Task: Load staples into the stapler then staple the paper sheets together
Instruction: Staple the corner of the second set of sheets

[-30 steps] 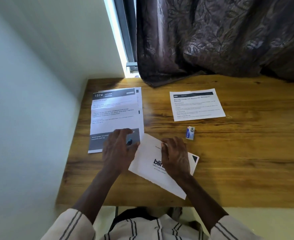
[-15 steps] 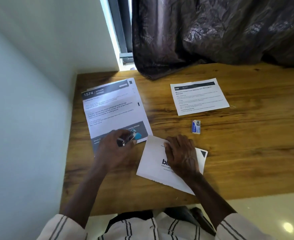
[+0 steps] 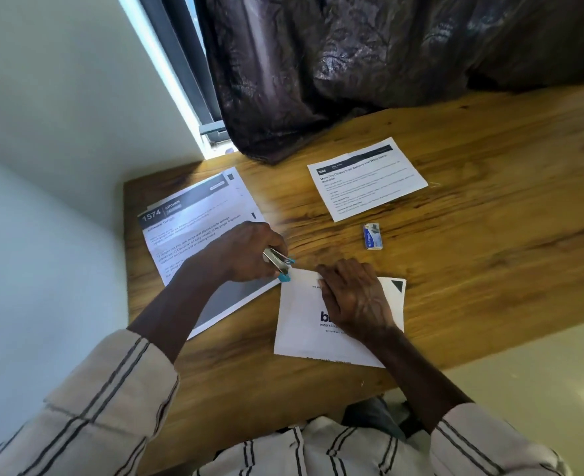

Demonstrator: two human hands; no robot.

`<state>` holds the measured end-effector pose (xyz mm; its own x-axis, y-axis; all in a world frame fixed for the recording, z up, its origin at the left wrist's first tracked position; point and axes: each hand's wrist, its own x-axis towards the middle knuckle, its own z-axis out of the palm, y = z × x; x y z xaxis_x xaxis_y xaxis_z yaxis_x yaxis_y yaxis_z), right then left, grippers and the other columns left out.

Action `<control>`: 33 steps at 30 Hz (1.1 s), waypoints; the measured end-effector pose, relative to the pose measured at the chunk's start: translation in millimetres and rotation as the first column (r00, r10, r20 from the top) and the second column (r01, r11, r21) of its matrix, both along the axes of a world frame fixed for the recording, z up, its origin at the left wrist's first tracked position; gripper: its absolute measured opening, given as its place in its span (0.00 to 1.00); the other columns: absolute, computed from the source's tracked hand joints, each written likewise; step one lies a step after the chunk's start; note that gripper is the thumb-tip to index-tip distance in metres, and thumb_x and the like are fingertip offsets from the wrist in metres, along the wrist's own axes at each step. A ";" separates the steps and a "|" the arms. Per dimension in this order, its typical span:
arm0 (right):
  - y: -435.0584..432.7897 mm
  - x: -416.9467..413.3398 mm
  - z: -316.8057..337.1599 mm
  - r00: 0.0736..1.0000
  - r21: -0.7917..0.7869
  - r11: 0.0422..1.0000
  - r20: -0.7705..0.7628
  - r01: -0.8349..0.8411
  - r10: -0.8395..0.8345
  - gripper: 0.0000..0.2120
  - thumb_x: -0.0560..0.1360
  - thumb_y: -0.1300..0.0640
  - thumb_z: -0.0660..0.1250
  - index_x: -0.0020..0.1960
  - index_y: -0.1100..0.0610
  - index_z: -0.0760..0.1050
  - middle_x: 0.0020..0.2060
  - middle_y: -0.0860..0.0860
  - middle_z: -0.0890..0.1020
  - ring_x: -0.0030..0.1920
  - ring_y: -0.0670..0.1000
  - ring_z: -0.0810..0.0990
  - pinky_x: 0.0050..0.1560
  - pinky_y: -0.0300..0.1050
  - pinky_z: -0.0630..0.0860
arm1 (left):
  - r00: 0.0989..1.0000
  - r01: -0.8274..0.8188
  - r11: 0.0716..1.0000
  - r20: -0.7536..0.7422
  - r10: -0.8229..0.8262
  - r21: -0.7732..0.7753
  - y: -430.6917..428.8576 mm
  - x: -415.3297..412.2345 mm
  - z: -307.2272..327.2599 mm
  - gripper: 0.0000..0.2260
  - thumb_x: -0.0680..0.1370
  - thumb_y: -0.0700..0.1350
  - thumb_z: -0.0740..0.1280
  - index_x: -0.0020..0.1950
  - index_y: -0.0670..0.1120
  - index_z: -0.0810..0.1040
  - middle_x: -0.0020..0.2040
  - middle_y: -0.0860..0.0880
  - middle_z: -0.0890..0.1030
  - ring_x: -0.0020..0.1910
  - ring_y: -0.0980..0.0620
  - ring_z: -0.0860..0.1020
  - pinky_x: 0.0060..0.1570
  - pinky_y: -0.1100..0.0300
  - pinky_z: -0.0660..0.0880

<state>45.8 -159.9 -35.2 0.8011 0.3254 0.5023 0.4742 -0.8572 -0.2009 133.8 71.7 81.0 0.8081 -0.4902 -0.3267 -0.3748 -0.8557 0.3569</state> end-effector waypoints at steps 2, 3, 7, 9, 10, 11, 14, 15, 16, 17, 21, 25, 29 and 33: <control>-0.1 0.1 -1.1 1.000 -0.008 1.000 0.014 0.003 -0.003 0.12 0.81 0.54 0.66 0.61 0.57 0.78 0.50 0.57 0.82 0.49 0.58 0.80 0.51 0.54 0.77 | 0.999 0.042 0.999 -0.018 -0.041 0.025 -3.0 4.5 -0.3 0.15 0.74 0.52 0.78 0.59 0.52 0.85 0.51 0.55 0.82 0.48 0.56 0.76 0.47 0.59 0.78; 0.0 0.5 -1.7 1.000 -0.012 1.000 0.023 0.002 -0.002 0.12 0.80 0.53 0.67 0.61 0.57 0.78 0.50 0.58 0.82 0.49 0.58 0.81 0.51 0.54 0.78 | 0.998 0.058 0.998 -0.030 -0.057 0.032 -3.9 5.7 -0.1 0.15 0.74 0.52 0.78 0.59 0.52 0.85 0.49 0.57 0.80 0.48 0.56 0.76 0.48 0.59 0.79; 0.0 0.1 -1.2 0.999 -0.008 1.000 0.043 0.003 -0.003 0.12 0.80 0.53 0.68 0.60 0.58 0.80 0.50 0.58 0.83 0.48 0.58 0.81 0.51 0.53 0.78 | 0.990 0.105 0.994 -0.102 -0.100 0.040 -5.6 7.9 -1.4 0.17 0.73 0.55 0.79 0.60 0.52 0.85 0.54 0.55 0.83 0.50 0.55 0.79 0.53 0.55 0.81; 0.2 0.7 -1.0 0.999 -0.014 1.000 0.053 0.005 -0.004 0.12 0.80 0.53 0.68 0.59 0.59 0.81 0.50 0.58 0.83 0.49 0.58 0.81 0.51 0.53 0.78 | 0.984 0.123 0.991 -0.137 -0.114 0.054 -6.7 9.0 -1.4 0.18 0.72 0.56 0.79 0.59 0.52 0.85 0.55 0.55 0.85 0.50 0.55 0.80 0.53 0.54 0.81; 0.2 1.0 -1.2 0.998 -0.015 1.000 0.059 0.004 -0.003 0.12 0.80 0.53 0.68 0.59 0.59 0.81 0.50 0.58 0.83 0.49 0.58 0.82 0.51 0.53 0.78 | 0.981 0.130 0.989 -0.153 -0.119 0.065 -7.8 9.7 -1.2 0.18 0.72 0.56 0.79 0.59 0.52 0.85 0.54 0.56 0.85 0.50 0.55 0.80 0.53 0.54 0.81; 0.1 1.3 -1.4 0.998 -0.019 1.000 0.068 0.003 -0.001 0.12 0.80 0.53 0.68 0.59 0.59 0.81 0.51 0.58 0.83 0.49 0.58 0.82 0.51 0.53 0.78 | 0.979 0.138 0.988 -0.161 -0.125 0.073 -8.8 10.3 -0.9 0.17 0.72 0.56 0.79 0.58 0.52 0.85 0.54 0.56 0.85 0.50 0.55 0.80 0.52 0.53 0.81; -0.8 1.5 -2.4 0.996 -0.030 1.000 0.088 0.000 0.003 0.12 0.80 0.53 0.68 0.60 0.59 0.80 0.51 0.58 0.83 0.49 0.58 0.82 0.52 0.53 0.79 | 0.979 0.144 0.986 -0.156 -0.130 0.083 -11.8 12.1 -0.8 0.16 0.73 0.56 0.79 0.57 0.52 0.85 0.54 0.55 0.85 0.49 0.54 0.79 0.50 0.53 0.81; -0.9 1.3 -2.6 0.996 -0.032 0.999 0.089 0.001 0.002 0.13 0.80 0.53 0.68 0.60 0.59 0.80 0.51 0.59 0.83 0.49 0.58 0.82 0.52 0.53 0.79 | 0.980 0.148 0.985 -0.147 -0.135 0.088 -12.6 12.6 -0.9 0.15 0.73 0.56 0.78 0.57 0.51 0.85 0.53 0.55 0.85 0.49 0.54 0.79 0.50 0.53 0.81; -1.0 0.8 -2.3 0.996 -0.034 0.999 0.088 0.003 0.000 0.13 0.80 0.53 0.68 0.60 0.59 0.80 0.51 0.59 0.83 0.49 0.58 0.82 0.52 0.53 0.79 | 0.981 0.156 0.983 -0.134 -0.143 0.097 -13.9 12.7 -0.6 0.14 0.74 0.55 0.78 0.56 0.52 0.85 0.53 0.55 0.84 0.49 0.54 0.79 0.50 0.53 0.81; -0.9 0.4 -1.4 0.996 -0.035 0.999 0.085 0.002 0.001 0.13 0.80 0.53 0.68 0.60 0.58 0.79 0.51 0.59 0.83 0.49 0.58 0.82 0.52 0.54 0.79 | 0.981 0.165 0.981 -0.120 -0.152 0.105 -15.3 12.6 -0.8 0.14 0.74 0.55 0.78 0.56 0.52 0.85 0.52 0.55 0.84 0.49 0.54 0.79 0.50 0.53 0.80; -0.6 0.9 3.6 0.999 -0.052 0.999 0.047 -0.016 0.018 0.13 0.80 0.50 0.66 0.59 0.58 0.79 0.50 0.58 0.83 0.49 0.58 0.82 0.53 0.54 0.78 | 0.977 0.206 0.964 -0.092 -0.193 0.168 -19.4 13.8 -1.0 0.13 0.74 0.55 0.77 0.57 0.53 0.85 0.51 0.56 0.83 0.50 0.54 0.79 0.49 0.55 0.80; 12.7 6.5 5.6 0.998 -0.024 1.000 -0.060 -0.005 0.004 0.24 0.79 0.38 0.62 0.61 0.56 0.79 0.55 0.56 0.82 0.55 0.58 0.80 0.58 0.54 0.76 | 0.970 0.240 0.947 -0.091 -0.225 0.214 -22.0 18.5 1.7 0.14 0.75 0.58 0.76 0.58 0.55 0.84 0.50 0.56 0.83 0.50 0.55 0.78 0.49 0.57 0.77; 30.6 16.2 -0.4 0.995 0.034 0.998 -0.089 -0.044 0.047 0.26 0.77 0.35 0.65 0.61 0.55 0.80 0.58 0.57 0.82 0.59 0.58 0.80 0.62 0.55 0.75 | 0.964 0.261 0.932 -0.127 -0.235 0.251 -29.2 26.2 6.5 0.12 0.74 0.59 0.76 0.55 0.57 0.84 0.47 0.60 0.79 0.50 0.56 0.75 0.46 0.57 0.73; 28.2 22.7 -7.0 0.983 0.227 0.973 -0.167 -0.037 0.077 0.22 0.73 0.36 0.71 0.57 0.52 0.82 0.55 0.51 0.83 0.58 0.54 0.80 0.61 0.54 0.75 | 0.951 0.288 0.921 -0.193 -0.243 0.262 -36.8 36.5 6.9 0.11 0.73 0.58 0.77 0.53 0.57 0.86 0.47 0.59 0.82 0.49 0.56 0.77 0.45 0.58 0.74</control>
<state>68.5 -131.7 -42.2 0.8658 0.2691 0.4219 0.4619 -0.7541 -0.4669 170.2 34.8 87.9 0.5896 -0.5480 -0.5933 -0.5624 -0.8058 0.1854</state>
